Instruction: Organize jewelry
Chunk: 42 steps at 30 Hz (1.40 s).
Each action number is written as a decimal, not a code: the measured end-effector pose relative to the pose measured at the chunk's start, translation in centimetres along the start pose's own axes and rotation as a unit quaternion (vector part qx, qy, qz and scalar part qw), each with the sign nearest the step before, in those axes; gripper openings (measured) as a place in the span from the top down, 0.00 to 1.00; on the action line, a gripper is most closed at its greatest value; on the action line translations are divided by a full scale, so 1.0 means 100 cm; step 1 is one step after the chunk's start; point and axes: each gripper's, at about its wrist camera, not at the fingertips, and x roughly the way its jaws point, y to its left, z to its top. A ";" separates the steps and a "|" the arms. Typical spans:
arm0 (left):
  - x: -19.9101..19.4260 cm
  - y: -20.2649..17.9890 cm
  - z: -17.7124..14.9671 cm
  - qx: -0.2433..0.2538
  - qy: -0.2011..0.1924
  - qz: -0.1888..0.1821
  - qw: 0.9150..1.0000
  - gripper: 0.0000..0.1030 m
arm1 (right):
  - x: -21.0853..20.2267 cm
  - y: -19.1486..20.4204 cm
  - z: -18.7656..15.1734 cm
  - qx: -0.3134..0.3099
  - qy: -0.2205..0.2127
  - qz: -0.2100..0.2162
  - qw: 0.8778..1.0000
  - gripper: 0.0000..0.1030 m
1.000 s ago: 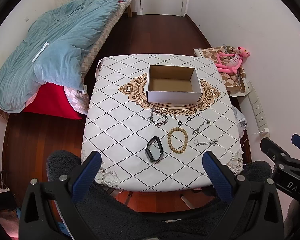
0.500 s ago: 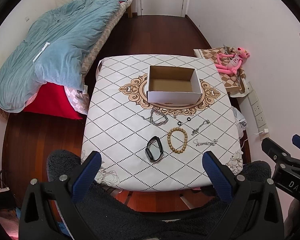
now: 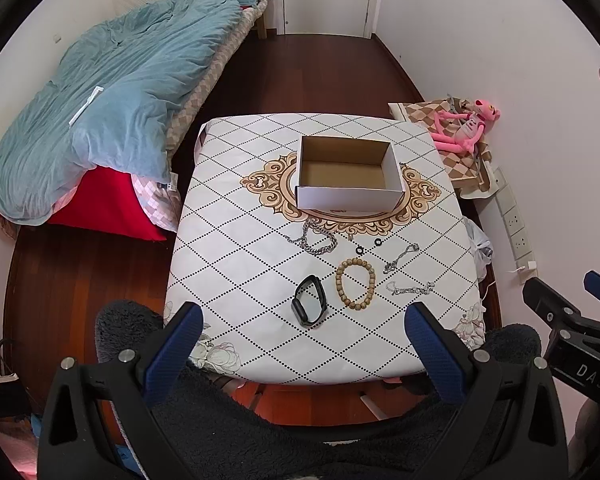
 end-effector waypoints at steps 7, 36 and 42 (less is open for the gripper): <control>-0.001 0.001 0.000 -0.001 0.000 -0.001 1.000 0.00 | -0.002 0.002 -0.001 0.003 -0.003 0.001 1.000 0.00; 0.227 0.021 -0.023 -0.005 0.174 0.015 0.985 0.17 | 0.227 -0.003 -0.042 0.090 0.158 0.043 0.982 0.20; 0.251 0.017 -0.031 -0.017 0.201 -0.027 0.979 0.60 | 0.235 0.004 -0.047 0.091 0.164 0.047 0.981 0.20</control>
